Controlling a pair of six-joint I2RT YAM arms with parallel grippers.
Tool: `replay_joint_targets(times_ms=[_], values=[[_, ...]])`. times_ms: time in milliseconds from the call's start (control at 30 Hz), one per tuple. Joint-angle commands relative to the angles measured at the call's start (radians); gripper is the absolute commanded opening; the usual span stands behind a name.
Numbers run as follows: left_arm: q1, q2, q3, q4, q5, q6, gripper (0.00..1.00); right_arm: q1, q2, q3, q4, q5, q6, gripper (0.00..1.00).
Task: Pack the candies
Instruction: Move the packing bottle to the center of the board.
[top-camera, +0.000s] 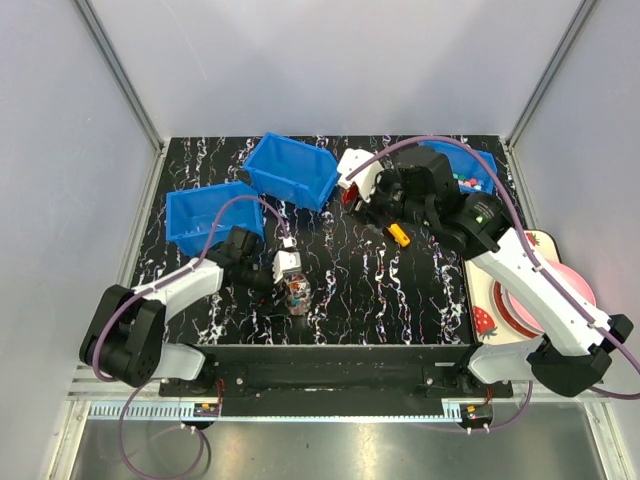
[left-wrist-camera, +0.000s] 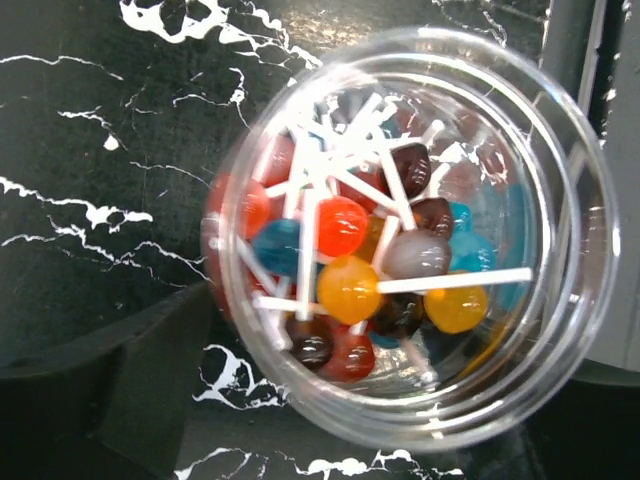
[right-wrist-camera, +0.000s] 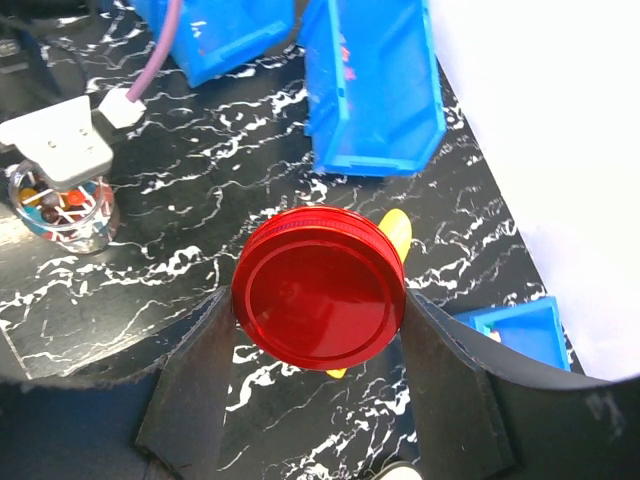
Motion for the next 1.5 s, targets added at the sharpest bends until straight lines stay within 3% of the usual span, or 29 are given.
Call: replay_joint_targets(times_ms=[0,333,467,633,733,1033,1133,1233,1467], values=[[-0.023,0.012,0.054,0.049,-0.054,-0.026,0.82,-0.03,-0.003,0.039,0.0,-0.021,0.017,0.5],[-0.101,0.104,0.204,-0.011,-0.166,-0.132,0.75,-0.033,0.037,0.116,-0.032,-0.023,0.017,0.49],[-0.11,0.169,0.273,-0.05,-0.07,-0.204,0.73,-0.035,0.03,0.118,-0.035,-0.015,0.011,0.5],[-0.179,0.259,0.342,-0.028,-0.142,-0.285,0.74,-0.035,0.008,0.109,-0.04,-0.011,0.008,0.5],[-0.2,0.284,0.356,0.022,-0.102,-0.326,0.74,-0.035,-0.004,0.099,-0.038,-0.006,0.002,0.5],[-0.286,0.327,0.241,0.398,-0.068,-0.435,0.76,-0.053,-0.061,0.046,-0.038,0.017,-0.032,0.5],[-0.289,0.344,0.18,0.626,-0.033,-0.509,0.79,-0.071,-0.068,0.001,-0.037,0.009,-0.049,0.5],[-0.291,0.367,0.092,0.969,0.005,-0.579,0.86,-0.081,-0.072,-0.051,-0.046,-0.037,-0.066,0.5],[-0.296,0.454,-0.101,1.504,-0.014,-0.664,0.99,-0.098,-0.053,-0.14,-0.096,-0.168,-0.11,0.5]])
